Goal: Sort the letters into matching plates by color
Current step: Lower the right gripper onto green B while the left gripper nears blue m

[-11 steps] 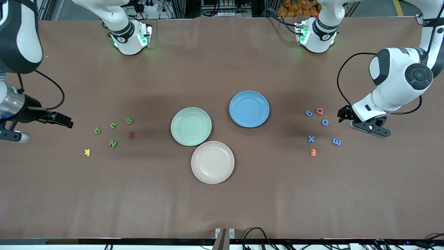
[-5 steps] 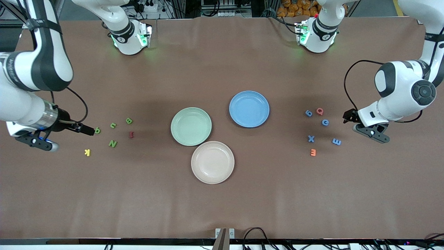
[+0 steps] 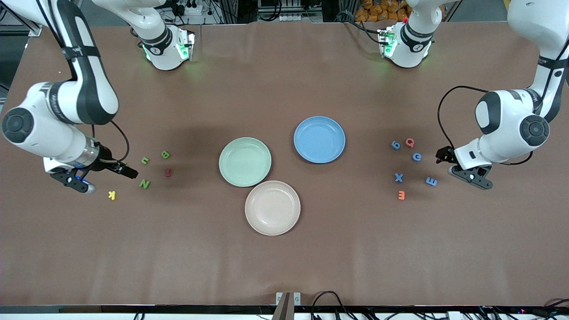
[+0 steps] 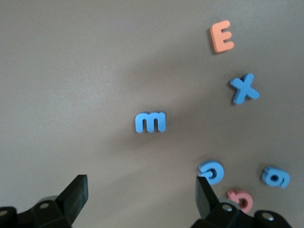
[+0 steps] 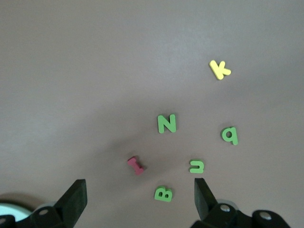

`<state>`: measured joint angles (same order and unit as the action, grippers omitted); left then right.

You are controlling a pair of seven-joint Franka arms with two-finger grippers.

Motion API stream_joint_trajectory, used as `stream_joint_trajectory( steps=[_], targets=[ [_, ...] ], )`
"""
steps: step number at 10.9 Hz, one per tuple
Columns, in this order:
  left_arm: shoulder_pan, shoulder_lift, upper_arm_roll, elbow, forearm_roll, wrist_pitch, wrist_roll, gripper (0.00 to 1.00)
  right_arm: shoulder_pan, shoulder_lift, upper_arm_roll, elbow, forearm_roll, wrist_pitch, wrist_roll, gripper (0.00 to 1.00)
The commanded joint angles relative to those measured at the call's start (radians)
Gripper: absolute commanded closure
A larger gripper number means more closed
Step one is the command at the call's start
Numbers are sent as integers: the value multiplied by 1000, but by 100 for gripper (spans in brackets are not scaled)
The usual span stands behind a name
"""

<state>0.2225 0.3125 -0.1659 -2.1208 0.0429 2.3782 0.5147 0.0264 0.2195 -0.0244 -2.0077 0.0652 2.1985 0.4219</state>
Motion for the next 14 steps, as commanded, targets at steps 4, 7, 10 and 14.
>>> stream_joint_trajectory(
  steps=[4, 7, 10, 14],
  targets=[
    [-18, 69, -3, 13, -8, 104, -139, 0, 6, -22, 0, -221, 48, 180, 23, 0],
    [-22, 95, -3, 10, 15, 147, -166, 0, 30, 3, 0, -261, 77, 245, 23, 0],
    [-34, 125, 0, 10, 18, 194, -168, 0, 70, 37, 0, -295, 113, 317, 23, 0],
    [-34, 174, 2, 18, 78, 231, -168, 2, 90, 64, 0, -347, 113, 374, 21, 0]
  ],
)
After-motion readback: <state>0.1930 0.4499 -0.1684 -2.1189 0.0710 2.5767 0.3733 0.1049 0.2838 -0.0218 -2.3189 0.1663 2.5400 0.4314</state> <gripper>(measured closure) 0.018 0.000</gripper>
